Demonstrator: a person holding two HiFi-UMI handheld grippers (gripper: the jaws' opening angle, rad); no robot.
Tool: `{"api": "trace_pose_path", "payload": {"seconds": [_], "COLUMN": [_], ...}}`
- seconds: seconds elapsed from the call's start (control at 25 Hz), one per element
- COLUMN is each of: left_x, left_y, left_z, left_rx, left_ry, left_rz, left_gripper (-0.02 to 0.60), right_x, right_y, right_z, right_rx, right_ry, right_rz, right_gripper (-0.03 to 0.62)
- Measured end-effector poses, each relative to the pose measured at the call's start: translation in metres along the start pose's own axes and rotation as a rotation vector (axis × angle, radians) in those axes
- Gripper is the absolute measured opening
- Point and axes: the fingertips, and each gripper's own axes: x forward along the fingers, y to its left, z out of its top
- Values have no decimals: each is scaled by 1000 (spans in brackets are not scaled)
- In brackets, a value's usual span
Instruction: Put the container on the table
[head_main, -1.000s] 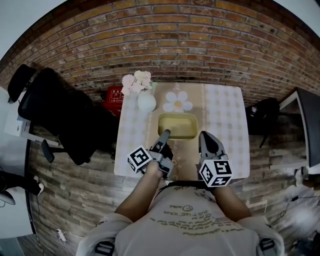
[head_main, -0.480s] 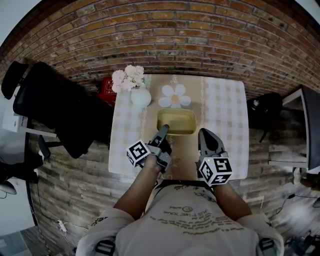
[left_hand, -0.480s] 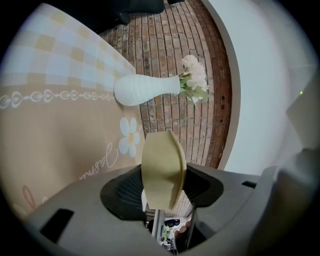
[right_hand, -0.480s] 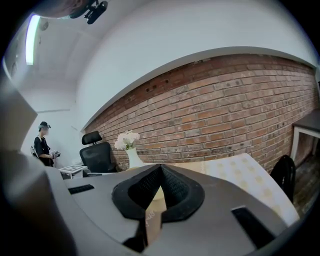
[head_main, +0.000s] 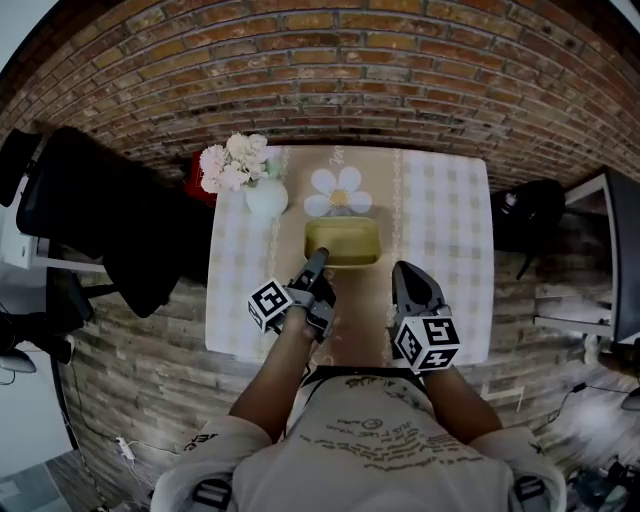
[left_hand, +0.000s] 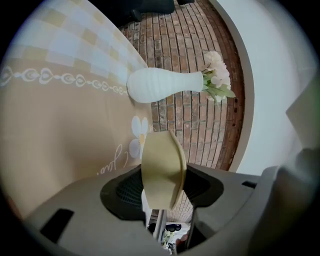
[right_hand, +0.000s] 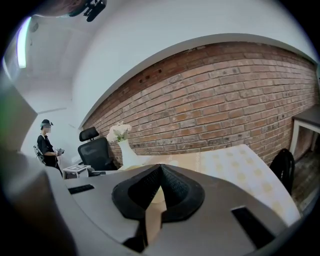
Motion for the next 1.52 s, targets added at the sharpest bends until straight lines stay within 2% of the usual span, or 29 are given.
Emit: {"api": "trace_pose_path", "payload": {"seconds": [0.48, 0.84, 1.04, 1.16, 1.36, 1.52], "left_x": [43, 55, 56, 53, 49, 44], "left_y": [29, 37, 35, 42, 51, 54], "left_z": [12, 20, 21, 25, 33, 39], "left_rx": [5, 63, 169, 235, 284, 406], "left_ry": [-30, -17, 6, 0, -38, -41], "left_rz": [56, 83, 100, 167, 265, 370], "left_gripper": [227, 227, 227, 238, 252, 265], "right_x": [26, 43, 51, 53, 56, 55], "right_y": [-26, -27, -20, -12, -6, -6], "right_z": [-13, -2, -11, -16, -20, -17], "right_rx": [75, 109, 135, 136, 136, 136], "right_ry": [55, 54, 95, 109, 129, 122], "right_rz": [18, 67, 114, 139, 168, 172], "right_gripper": [2, 2, 2, 2, 2, 3]}}
